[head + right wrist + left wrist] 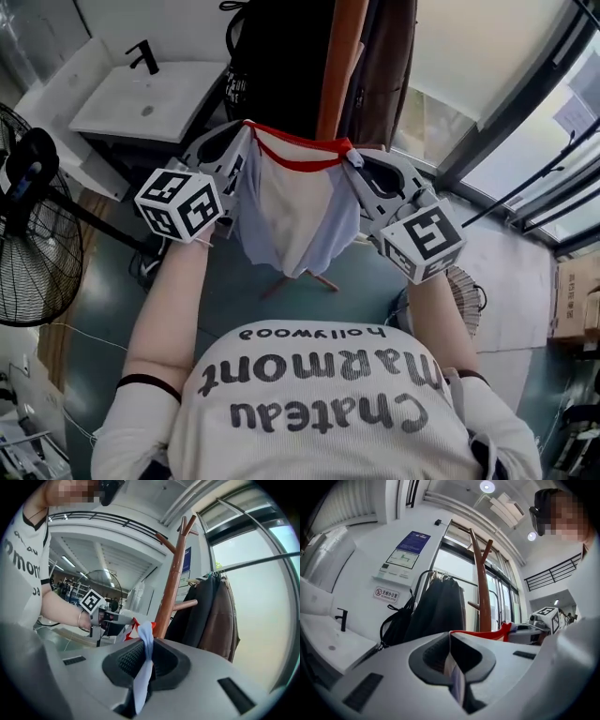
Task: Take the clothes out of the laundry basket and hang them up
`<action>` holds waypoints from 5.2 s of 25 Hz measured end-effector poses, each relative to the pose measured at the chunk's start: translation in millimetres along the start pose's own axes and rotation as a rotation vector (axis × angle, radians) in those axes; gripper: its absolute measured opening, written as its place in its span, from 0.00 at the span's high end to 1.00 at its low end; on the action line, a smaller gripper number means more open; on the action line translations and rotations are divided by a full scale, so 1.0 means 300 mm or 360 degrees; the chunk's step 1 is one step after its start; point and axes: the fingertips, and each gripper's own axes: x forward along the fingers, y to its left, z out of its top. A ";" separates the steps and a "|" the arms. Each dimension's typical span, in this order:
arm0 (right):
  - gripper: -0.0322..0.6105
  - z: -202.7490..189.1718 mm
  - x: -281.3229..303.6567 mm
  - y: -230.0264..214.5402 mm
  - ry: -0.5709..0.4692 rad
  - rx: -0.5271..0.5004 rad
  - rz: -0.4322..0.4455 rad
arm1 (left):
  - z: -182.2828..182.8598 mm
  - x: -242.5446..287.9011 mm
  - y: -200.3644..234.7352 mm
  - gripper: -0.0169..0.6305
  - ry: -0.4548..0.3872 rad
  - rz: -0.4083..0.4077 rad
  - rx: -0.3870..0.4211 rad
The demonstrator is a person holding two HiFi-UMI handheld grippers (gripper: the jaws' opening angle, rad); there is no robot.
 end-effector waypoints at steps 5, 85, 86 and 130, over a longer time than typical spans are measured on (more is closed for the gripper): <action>0.88 -0.081 0.020 0.012 0.0084 0.0001 -0.0010 | -0.109 0.036 0.046 0.95 0.0072 -0.0036 -0.0074; 0.74 -0.644 -0.047 0.203 0.0284 0.1219 0.0173 | -0.330 -0.189 -0.165 0.96 0.0293 0.0018 -0.0284; 0.74 -0.646 -0.052 0.206 0.0281 0.1223 0.0184 | -0.339 -0.193 -0.175 0.96 0.0308 0.0027 -0.0284; 0.90 -1.005 -2.220 -0.190 0.0380 0.1465 -0.1474 | -0.710 0.370 -1.926 0.96 0.0596 -0.0901 -0.0402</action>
